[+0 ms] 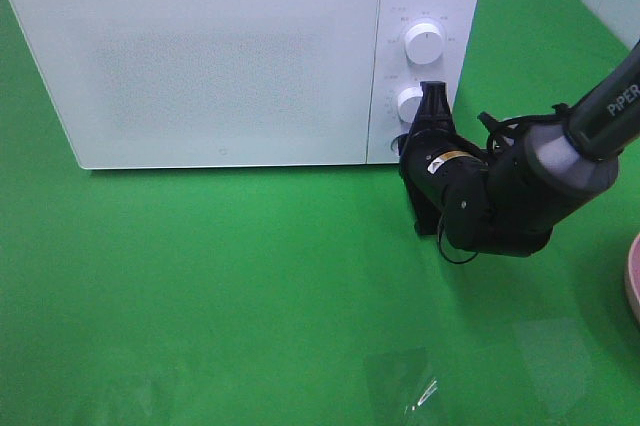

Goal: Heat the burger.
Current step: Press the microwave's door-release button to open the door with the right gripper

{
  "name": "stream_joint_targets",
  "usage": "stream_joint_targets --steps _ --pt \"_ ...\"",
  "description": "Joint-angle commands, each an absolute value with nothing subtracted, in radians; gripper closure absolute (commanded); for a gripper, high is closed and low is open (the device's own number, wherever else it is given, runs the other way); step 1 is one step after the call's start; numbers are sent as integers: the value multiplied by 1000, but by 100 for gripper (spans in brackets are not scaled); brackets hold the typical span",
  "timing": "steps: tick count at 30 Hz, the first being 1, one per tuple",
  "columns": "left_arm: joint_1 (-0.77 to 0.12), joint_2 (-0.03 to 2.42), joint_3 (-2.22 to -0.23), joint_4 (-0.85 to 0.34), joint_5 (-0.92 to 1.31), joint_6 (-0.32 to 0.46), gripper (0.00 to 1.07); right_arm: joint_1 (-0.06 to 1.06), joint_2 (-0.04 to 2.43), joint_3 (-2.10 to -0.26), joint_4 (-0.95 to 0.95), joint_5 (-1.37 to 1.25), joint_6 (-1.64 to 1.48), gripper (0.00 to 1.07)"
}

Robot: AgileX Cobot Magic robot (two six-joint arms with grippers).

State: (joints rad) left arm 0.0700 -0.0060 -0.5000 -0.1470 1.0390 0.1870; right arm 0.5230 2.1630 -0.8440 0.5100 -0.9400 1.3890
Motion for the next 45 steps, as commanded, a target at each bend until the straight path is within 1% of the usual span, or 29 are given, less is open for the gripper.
stream_joint_targets --steps 1,7,10,18,31,36,45 --pt "74 -12 -497 -149 1040 188 9 500 2158 -897 511 -1153 1375 107" --pt "74 -12 -497 -149 1040 188 9 500 2168 -921 516 -1195 1376 107" --pt "74 -12 -497 -149 1040 188 9 499 2210 -962 514 -1269 1388 107" --pt "74 -12 -497 -149 1040 189 9 476 2240 -1027 501 -1276 1381 107" --pt "74 -12 -497 -149 1040 189 9 473 2236 -1025 505 -1249 1370 107" --pt "74 -12 -497 -149 1040 189 9 474 2231 -1020 505 -1199 1370 107" --pt "74 -12 -497 -149 1040 189 9 480 2183 -931 488 -1059 1368 107"
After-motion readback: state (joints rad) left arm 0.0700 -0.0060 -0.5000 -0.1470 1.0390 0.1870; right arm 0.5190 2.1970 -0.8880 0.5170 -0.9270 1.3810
